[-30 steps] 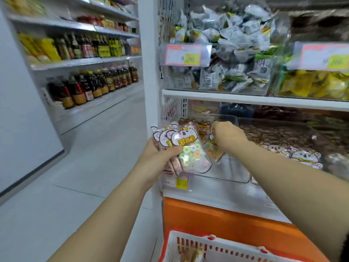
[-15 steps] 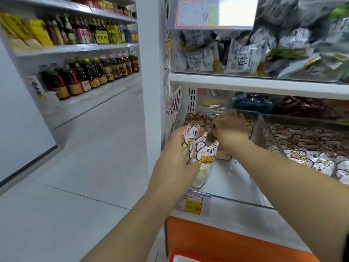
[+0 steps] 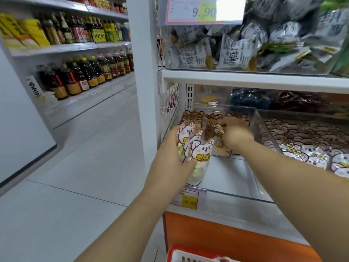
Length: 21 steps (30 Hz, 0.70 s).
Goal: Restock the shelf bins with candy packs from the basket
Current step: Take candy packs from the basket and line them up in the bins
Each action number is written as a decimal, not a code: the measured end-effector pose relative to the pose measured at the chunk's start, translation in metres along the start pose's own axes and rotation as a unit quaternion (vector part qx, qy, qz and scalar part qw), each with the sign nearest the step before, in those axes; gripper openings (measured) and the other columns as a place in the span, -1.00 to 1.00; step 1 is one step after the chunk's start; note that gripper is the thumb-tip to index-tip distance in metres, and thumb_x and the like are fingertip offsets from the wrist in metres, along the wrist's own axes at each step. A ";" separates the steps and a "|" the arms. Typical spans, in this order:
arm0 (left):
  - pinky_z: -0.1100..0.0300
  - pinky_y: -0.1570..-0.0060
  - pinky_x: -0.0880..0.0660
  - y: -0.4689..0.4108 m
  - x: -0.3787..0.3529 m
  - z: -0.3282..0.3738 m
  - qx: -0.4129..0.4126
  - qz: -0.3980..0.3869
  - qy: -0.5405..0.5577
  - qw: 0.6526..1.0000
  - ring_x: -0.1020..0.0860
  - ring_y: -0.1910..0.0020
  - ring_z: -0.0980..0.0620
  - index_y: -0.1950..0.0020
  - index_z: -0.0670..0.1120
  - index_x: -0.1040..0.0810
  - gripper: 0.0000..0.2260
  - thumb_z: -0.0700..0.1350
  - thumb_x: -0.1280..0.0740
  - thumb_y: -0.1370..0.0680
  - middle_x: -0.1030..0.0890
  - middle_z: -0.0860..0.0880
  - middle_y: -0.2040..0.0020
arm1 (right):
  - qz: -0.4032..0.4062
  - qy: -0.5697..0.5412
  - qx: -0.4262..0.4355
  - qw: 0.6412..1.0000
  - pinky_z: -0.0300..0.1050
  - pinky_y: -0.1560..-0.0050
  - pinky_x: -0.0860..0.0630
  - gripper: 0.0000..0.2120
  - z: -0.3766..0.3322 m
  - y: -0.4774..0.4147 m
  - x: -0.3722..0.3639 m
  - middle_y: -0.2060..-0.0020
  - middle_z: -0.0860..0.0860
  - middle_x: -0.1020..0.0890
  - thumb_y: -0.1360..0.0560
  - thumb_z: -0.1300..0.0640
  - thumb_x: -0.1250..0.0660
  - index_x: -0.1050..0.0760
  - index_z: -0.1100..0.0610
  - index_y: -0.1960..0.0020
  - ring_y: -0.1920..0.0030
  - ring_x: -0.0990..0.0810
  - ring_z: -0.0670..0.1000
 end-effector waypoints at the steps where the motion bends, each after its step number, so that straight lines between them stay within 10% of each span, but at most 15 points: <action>1: 0.10 -0.36 -0.45 0.000 0.000 0.000 0.001 -0.001 0.001 1.000 -0.49 -0.31 0.19 -0.53 0.21 -0.21 -0.27 -0.20 -0.46 -0.49 -0.49 0.20 -0.36 | -0.005 -0.003 -0.003 1.000 0.01 0.04 -0.63 -0.65 -0.001 -0.002 0.005 -0.07 0.11 -0.60 -0.53 0.34 -0.22 -0.54 0.06 -0.22 0.04 -0.59 0.15; 10: 0.07 -0.37 -0.45 0.000 0.000 0.001 0.006 -0.004 0.012 1.000 -0.48 -0.32 0.18 -0.54 0.21 -0.19 -0.26 -0.20 -0.47 -0.50 -0.48 0.21 -0.36 | 0.004 0.296 0.013 0.955 0.09 -0.38 -0.29 -0.63 0.012 -0.005 0.018 -0.26 0.09 -0.54 -0.51 0.19 -0.31 -0.48 0.05 -0.31 -0.36 -0.35 0.17; 15: 0.15 -0.35 -0.44 -0.001 0.001 0.000 -0.003 -0.002 0.011 1.000 -0.48 -0.32 0.18 -0.53 0.21 -0.19 -0.28 -0.19 -0.46 -0.50 -0.48 0.21 -0.36 | 0.088 0.292 0.133 0.943 0.08 -0.14 -0.43 -0.48 -0.003 0.003 0.018 -0.27 0.17 -0.41 -0.43 0.25 -0.37 -0.29 0.12 -0.34 -0.25 -0.41 0.20; 18: 0.16 -0.34 -0.44 -0.002 0.001 -0.001 -0.008 0.000 0.014 1.000 -0.48 -0.31 0.19 -0.52 0.22 -0.20 -0.28 -0.19 -0.46 -0.50 -0.48 0.21 -0.35 | -0.029 0.191 0.130 0.972 -0.02 0.06 -0.53 -0.73 -0.005 0.013 0.000 0.00 0.12 -0.51 -0.50 0.32 -0.26 -0.35 0.10 -0.14 0.01 -0.55 0.15; 21: 0.13 -0.36 -0.45 -0.002 0.000 -0.004 -0.010 -0.003 0.018 1.000 -0.48 -0.32 0.19 -0.53 0.22 -0.19 -0.26 -0.20 -0.47 -0.49 -0.48 0.21 -0.36 | -0.143 0.170 0.075 0.972 0.04 -0.04 -0.52 -0.57 0.009 0.023 -0.019 -0.11 0.10 -0.52 -0.55 0.23 -0.21 -0.32 0.09 -0.40 -0.12 -0.55 0.19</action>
Point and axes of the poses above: each hand's wrist, its own y-axis away from the middle knuckle, its own x-axis out of the back of the hand, z = x × y, the point moved 1 cm from there along -y, towards the middle knuckle
